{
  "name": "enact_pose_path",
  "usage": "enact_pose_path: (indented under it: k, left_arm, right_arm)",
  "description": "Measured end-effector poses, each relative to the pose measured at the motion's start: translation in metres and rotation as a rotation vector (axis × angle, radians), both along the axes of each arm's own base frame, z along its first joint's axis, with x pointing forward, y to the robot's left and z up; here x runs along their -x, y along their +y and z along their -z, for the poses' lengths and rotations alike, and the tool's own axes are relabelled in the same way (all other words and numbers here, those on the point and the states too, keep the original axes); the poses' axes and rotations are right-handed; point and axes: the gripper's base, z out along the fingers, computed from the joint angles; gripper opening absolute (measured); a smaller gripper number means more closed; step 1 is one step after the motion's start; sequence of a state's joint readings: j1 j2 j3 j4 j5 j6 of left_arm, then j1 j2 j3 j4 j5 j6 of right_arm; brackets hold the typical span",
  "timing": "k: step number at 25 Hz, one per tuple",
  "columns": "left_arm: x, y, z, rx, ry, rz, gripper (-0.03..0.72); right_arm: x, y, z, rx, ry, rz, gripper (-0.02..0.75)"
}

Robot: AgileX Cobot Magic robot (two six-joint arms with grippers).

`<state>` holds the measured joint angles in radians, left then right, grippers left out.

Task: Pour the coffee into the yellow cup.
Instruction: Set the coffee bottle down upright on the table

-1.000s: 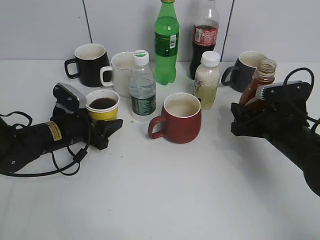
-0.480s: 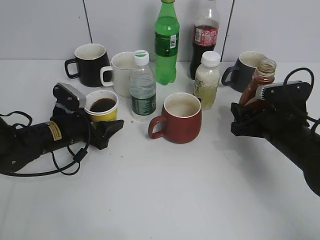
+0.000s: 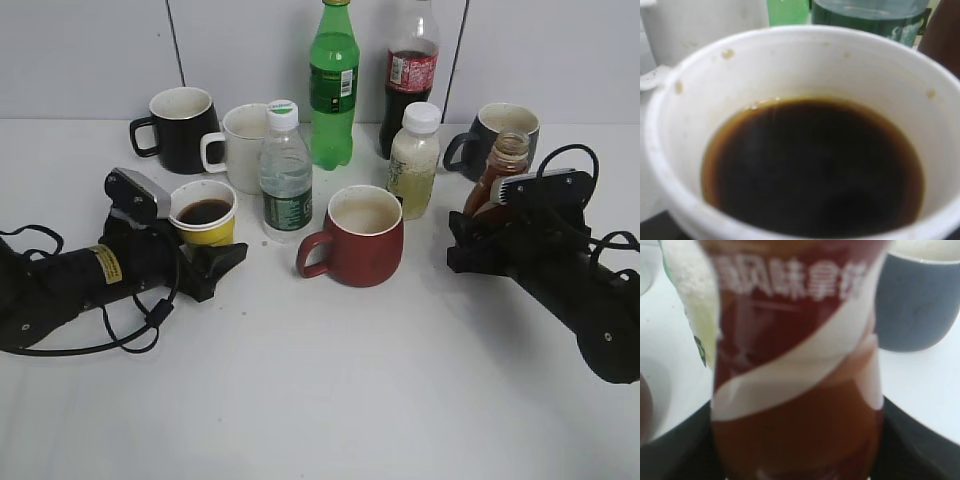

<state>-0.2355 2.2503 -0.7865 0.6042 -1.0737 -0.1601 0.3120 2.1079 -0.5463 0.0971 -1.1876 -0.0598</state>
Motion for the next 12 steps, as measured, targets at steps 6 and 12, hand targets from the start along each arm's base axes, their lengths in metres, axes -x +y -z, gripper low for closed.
enact_pose_path:
  k: [6,12]
  left_arm:
    - [0.0,0.0,0.0,0.0,0.002,-0.002,0.568]
    - [0.008,0.004,0.001,-0.001,0.028,-0.028,0.591]
  right_arm:
    - [-0.01,0.003,0.013,0.0,-0.006,0.0,0.504]
    - [-0.011,0.003,0.014,0.0,-0.008,0.0,0.562]
